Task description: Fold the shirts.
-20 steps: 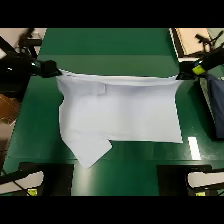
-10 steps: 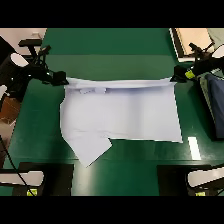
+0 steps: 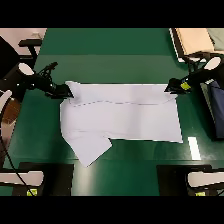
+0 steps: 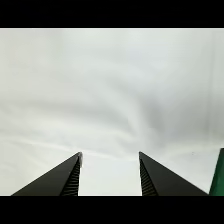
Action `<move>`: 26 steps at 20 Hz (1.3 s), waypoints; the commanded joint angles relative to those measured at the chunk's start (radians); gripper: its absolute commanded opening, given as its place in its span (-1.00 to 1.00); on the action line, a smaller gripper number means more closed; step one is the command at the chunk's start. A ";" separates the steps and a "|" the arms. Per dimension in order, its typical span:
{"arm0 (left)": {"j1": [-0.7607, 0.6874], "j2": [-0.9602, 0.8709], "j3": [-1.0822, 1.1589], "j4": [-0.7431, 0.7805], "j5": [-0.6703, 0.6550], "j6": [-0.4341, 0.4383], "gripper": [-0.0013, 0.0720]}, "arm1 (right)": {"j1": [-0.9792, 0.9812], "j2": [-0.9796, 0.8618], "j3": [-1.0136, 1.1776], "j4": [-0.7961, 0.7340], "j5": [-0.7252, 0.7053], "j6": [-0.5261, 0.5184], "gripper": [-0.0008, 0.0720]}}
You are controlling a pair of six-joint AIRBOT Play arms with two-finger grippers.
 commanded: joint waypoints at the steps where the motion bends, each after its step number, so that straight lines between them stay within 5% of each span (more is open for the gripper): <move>1: 0.002 0.048 -0.012 0.084 -0.116 -0.036 0.39 | -0.020 0.068 -0.023 0.038 0.057 -0.002 0.17; 5: 0.002 0.296 -0.212 0.208 -0.141 -0.098 0.31 | -0.068 0.287 -0.163 0.039 0.067 -0.004 0.16; 13: 0.001 0.734 -0.765 0.023 -0.143 -0.208 0.31 | -0.091 0.527 -0.282 0.056 -0.034 -0.004 0.15; 26: 0.001 0.752 -0.955 -0.183 0.169 -0.192 0.28 | -0.021 0.542 -0.282 0.072 -0.056 -0.004 0.15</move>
